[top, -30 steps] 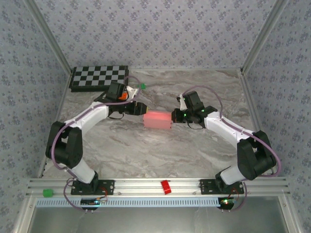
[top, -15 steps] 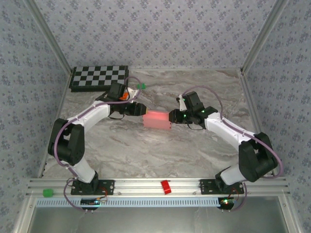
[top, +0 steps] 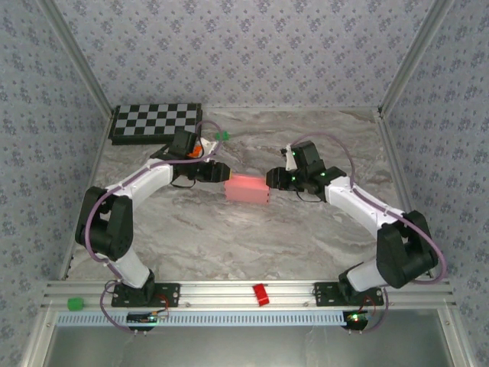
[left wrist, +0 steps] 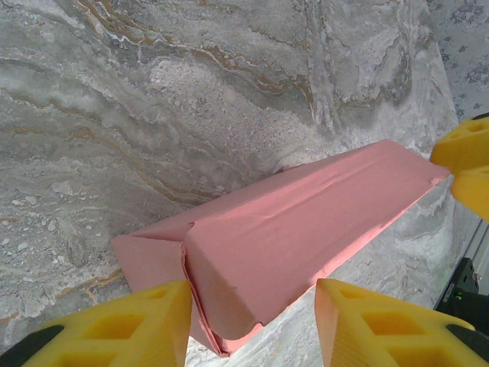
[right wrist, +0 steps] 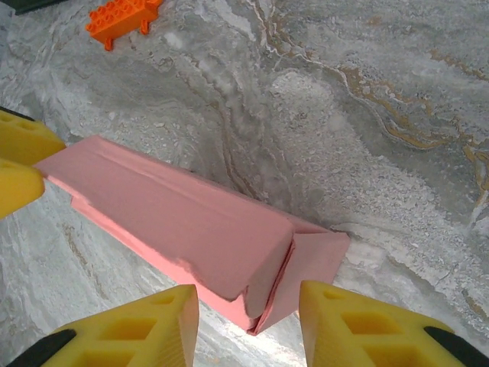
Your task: Fold the paper box
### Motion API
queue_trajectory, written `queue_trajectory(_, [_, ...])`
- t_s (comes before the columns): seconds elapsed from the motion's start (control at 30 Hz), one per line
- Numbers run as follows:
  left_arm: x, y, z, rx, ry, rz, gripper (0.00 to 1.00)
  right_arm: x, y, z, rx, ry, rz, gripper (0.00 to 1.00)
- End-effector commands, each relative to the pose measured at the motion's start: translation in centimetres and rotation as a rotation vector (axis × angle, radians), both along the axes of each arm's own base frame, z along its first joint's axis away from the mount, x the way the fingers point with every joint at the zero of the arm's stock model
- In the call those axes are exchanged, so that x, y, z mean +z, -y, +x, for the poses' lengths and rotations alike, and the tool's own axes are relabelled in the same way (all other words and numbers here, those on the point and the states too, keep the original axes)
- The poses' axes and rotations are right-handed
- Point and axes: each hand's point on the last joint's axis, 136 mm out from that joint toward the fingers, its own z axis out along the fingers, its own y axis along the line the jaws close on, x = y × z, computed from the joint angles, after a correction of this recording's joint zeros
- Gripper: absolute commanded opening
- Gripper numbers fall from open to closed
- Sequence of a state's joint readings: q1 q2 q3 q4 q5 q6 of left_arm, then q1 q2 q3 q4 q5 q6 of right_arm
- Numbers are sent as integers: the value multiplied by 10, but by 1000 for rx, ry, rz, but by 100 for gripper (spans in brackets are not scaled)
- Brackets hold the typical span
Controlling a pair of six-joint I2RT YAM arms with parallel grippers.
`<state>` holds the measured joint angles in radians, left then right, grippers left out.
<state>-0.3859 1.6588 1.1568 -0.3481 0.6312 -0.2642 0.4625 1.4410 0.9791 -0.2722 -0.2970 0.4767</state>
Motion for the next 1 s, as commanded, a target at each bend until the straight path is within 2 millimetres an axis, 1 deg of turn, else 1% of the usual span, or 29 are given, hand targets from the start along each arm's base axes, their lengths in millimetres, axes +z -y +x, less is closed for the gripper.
queue_trajectory(0.0, [-9,-3,-3,9,-35,11,46,6,-2,9,-6,-12,37,41])
queue_trajectory(0.2, [-12,-4,-5,10,-44,13,46,-2,-4,8,3,-44,49,40])
queue_trajectory(0.6, [-27,-5,-15,8,-76,25,45,-32,-3,-17,28,-125,33,39])
queue_trajectory(0.73, [-34,-8,-17,14,-89,38,45,-38,-1,-18,25,-134,23,39])
queue_trajectory(0.97, [-39,-9,-18,25,-103,50,45,-50,3,-18,12,-158,-11,39])
